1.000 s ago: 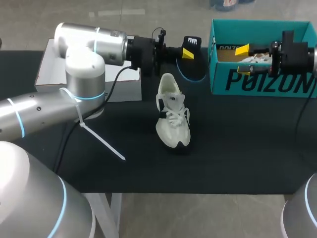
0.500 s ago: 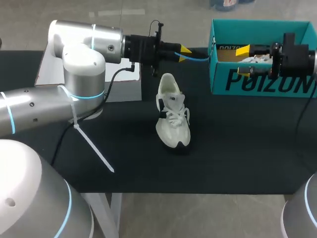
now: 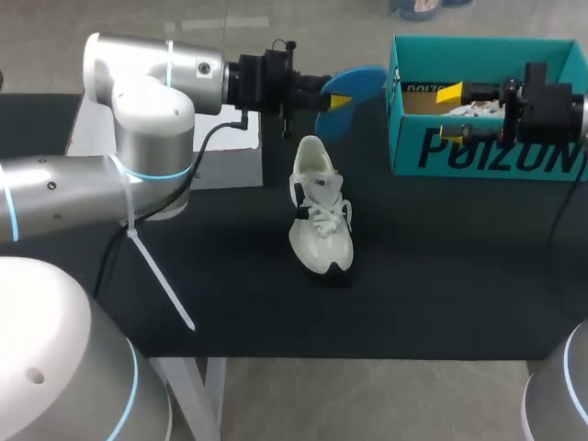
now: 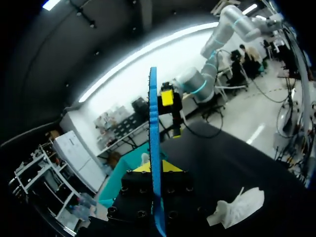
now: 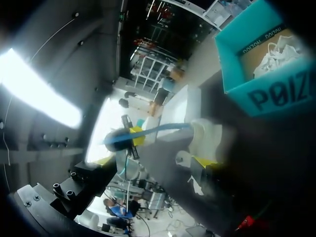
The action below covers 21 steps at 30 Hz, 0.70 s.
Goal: Take the shoe out of the shoebox, open the shoe tongue, remove and reinsert the insole, then place the shoe into the shoebox
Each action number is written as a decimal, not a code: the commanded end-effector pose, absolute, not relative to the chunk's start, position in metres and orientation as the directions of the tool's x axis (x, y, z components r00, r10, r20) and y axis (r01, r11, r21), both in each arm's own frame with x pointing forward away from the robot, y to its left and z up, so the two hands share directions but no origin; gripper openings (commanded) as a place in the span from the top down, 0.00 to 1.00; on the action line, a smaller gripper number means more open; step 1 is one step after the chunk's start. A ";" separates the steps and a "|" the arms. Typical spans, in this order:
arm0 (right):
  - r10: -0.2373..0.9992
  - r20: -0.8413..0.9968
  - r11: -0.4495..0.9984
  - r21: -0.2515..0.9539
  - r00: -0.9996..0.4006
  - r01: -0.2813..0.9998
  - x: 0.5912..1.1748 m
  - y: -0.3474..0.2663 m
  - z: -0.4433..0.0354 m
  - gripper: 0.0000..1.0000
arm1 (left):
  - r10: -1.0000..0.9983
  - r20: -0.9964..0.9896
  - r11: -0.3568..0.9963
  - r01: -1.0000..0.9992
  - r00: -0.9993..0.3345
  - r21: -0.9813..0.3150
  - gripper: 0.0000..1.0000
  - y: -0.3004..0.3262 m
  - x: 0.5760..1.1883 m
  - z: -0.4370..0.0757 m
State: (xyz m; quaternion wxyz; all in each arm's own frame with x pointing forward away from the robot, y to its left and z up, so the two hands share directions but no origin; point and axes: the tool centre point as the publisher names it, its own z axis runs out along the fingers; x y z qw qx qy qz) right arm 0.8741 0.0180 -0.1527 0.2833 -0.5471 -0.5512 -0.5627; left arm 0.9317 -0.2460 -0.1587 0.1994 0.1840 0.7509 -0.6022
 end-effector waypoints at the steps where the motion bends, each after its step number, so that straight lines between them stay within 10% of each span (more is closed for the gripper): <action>1: 0.288 0.928 -0.235 0.307 -0.236 0.922 0.873 0.020 -0.154 0.00 | -0.045 0.313 0.139 -0.316 -0.949 -0.939 1.00 -0.245 0.937 -0.157; 15: 0.320 0.919 -0.246 0.315 -0.230 0.917 0.872 0.015 -0.149 0.00 | -0.045 0.313 0.139 -0.316 -0.949 -0.939 1.00 -0.245 0.937 -0.157; 21: 0.331 0.919 -0.247 0.303 -0.214 0.920 0.873 0.014 -0.151 0.00 | -0.114 0.730 0.078 -0.738 -0.674 -0.670 1.00 -0.242 0.945 -0.148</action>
